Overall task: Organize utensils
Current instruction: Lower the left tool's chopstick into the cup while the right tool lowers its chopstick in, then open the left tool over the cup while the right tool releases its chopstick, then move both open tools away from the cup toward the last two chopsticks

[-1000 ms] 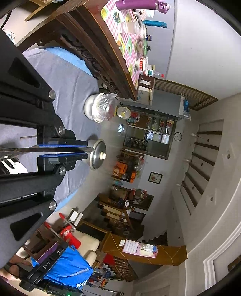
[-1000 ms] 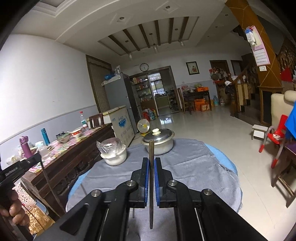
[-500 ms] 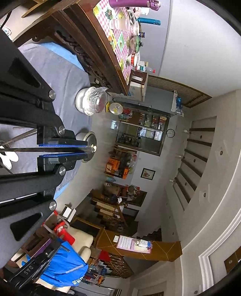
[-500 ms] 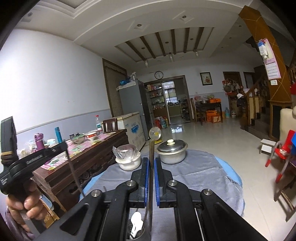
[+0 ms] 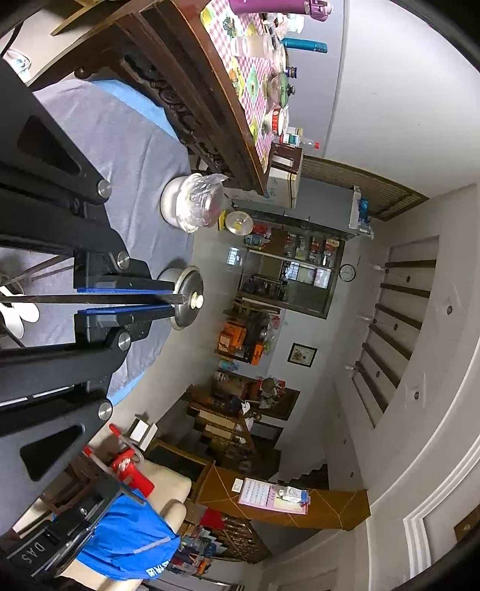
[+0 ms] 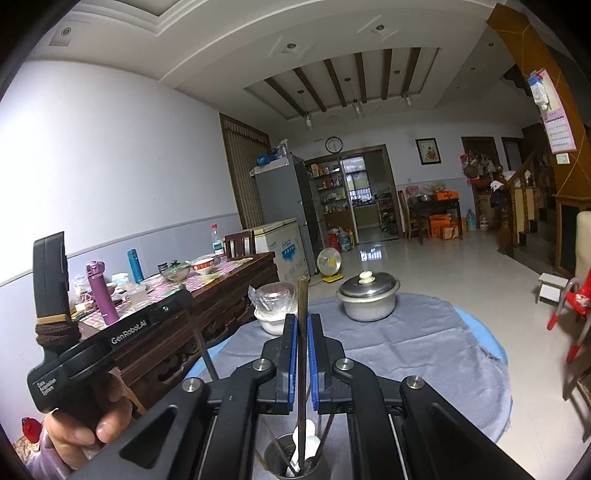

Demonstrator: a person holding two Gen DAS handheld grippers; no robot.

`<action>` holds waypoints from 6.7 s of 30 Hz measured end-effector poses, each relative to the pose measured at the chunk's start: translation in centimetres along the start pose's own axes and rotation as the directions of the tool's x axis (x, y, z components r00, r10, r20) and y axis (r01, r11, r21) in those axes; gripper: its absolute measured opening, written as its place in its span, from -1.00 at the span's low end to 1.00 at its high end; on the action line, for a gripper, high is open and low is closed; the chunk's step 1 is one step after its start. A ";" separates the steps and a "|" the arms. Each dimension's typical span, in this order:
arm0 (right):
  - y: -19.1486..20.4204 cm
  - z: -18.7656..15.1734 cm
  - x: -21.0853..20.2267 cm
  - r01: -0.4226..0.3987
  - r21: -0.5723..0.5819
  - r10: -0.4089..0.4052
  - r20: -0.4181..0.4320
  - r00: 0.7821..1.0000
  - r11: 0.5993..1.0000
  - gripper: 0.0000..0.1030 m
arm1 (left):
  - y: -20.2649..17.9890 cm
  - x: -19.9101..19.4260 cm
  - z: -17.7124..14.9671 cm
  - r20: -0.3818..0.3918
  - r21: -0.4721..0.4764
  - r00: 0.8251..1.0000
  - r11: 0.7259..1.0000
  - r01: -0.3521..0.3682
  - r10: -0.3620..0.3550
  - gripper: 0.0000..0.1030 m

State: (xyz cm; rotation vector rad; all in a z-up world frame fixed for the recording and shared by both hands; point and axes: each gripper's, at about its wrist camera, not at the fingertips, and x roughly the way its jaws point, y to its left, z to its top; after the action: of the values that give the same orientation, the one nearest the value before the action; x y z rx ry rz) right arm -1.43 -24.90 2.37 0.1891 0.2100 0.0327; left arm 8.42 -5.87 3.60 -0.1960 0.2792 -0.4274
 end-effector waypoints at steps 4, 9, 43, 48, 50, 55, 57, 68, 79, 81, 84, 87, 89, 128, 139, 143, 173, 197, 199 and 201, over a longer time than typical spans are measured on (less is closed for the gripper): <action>0.1 -0.7 0.9 -0.005 -0.001 0.005 -0.022 1.000 1.000 -0.88 | 0.0 0.2 -0.1 0.005 -0.001 1.000 1.000 -0.006 0.006 -0.90; 0.0 -1.1 1.6 -0.009 -0.001 0.009 -0.036 0.999 1.000 -0.88 | 0.2 0.6 -0.5 0.004 -0.010 1.000 1.000 -0.017 0.017 -0.90; 0.4 -3.0 3.7 -0.020 -0.011 0.018 -0.133 0.991 1.000 -0.88 | 1.0 2.0 -2.6 -0.060 0.025 0.997 0.999 -0.044 0.045 -0.89; 0.8 -3.2 4.0 -0.025 -0.015 0.022 -0.146 0.989 1.000 -0.88 | 0.7 1.7 -3.0 -0.067 0.036 0.997 0.999 -0.039 0.041 -0.89; 0.8 -3.3 4.2 -0.025 -0.016 0.022 -0.153 0.988 1.000 -0.88 | 0.8 1.6 -3.1 -0.073 0.037 0.997 0.999 -0.038 0.040 -0.89; 0.9 -3.6 4.5 -0.027 -0.011 0.025 -0.170 0.985 1.000 -0.88 | 1.0 1.6 -3.4 -0.090 0.037 0.995 0.999 -0.037 0.040 -0.89; 1.1 -3.6 4.7 -0.026 -0.012 0.024 -0.175 0.984 1.000 -0.87 | 1.1 1.7 -3.4 -0.095 0.035 0.995 0.999 -0.036 0.039 -0.89; 1.6 -4.0 5.1 -0.036 -0.012 0.033 -0.192 0.981 0.999 -0.84 | 1.6 1.5 -4.0 -0.114 0.042 0.993 0.999 -0.035 0.040 -0.88; 0.7 -4.2 5.9 -0.090 0.080 0.106 -0.224 0.969 0.993 -0.82 | 1.7 1.8 -4.5 -0.174 0.058 0.985 0.998 -0.005 0.015 -0.84; 0.3 -4.1 5.9 -0.095 0.101 0.115 -0.220 0.969 0.990 -0.68 | 1.8 1.7 -4.6 -0.179 0.059 0.984 0.998 -0.004 0.015 -0.60; -0.3 -4.0 5.6 -0.088 0.123 0.112 -0.202 0.973 0.988 -0.66 | 1.9 1.5 -4.5 -0.171 0.059 0.985 0.998 -0.011 0.021 -0.29; -0.9 -3.8 5.4 -0.079 0.144 0.105 -0.185 0.977 0.986 -0.66 | 1.8 1.3 -4.5 -0.164 0.073 0.986 0.997 -0.027 0.039 -0.05; -1.4 -3.7 5.4 -0.071 0.152 0.098 -0.182 0.978 0.986 -0.66 | 1.8 1.2 -4.6 -0.166 0.090 0.984 0.995 -0.050 0.064 0.12; -5.1 -4.6 5.7 0.027 0.236 0.032 -0.242 0.970 0.971 -0.62 | 5.8 0.5 -5.8 -0.209 0.206 0.885 0.903 -0.377 0.417 0.45; -4.8 -5.4 7.2 0.054 0.224 0.016 -0.297 0.955 0.973 -0.40 | 6.6 1.1 -6.5 -0.238 0.204 0.870 0.898 -0.390 0.433 0.45; -4.8 -5.7 7.2 0.068 0.213 -0.003 -0.289 0.957 0.975 -0.04 | 6.9 1.3 -6.7 -0.247 0.204 0.866 0.897 -0.392 0.434 0.45; -8.0 -7.2 9.3 0.177 0.273 -0.073 -0.353 0.933 0.946 -0.06 | 10.8 4.4 -8.9 -0.374 0.174 0.796 0.879 -0.444 0.476 0.45; -12.1 -9.7 11.9 0.248 0.310 -0.089 -0.448 0.890 0.918 -0.06 | 12.3 8.1 -11.0 -0.448 0.201 0.744 0.866 -0.457 0.496 0.45; -12.5 -10.1 12.2 0.252 0.317 -0.086 -0.457 0.885 0.914 -0.06 | 12.6 8.6 -11.2 -0.457 0.200 0.737 0.865 -0.460 0.497 0.45; -12.9 -10.4 12.7 0.262 0.320 -0.090 -0.466 0.880 0.911 -0.06 | 12.8 8.8 -11.5 -0.464 0.201 0.732 0.864 -0.461 0.498 0.45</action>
State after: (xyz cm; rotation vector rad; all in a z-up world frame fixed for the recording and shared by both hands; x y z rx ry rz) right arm 8.98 -34.99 -12.70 0.5471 0.6948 -0.1543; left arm 17.47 0.24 -12.36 0.0725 0.8134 0.0451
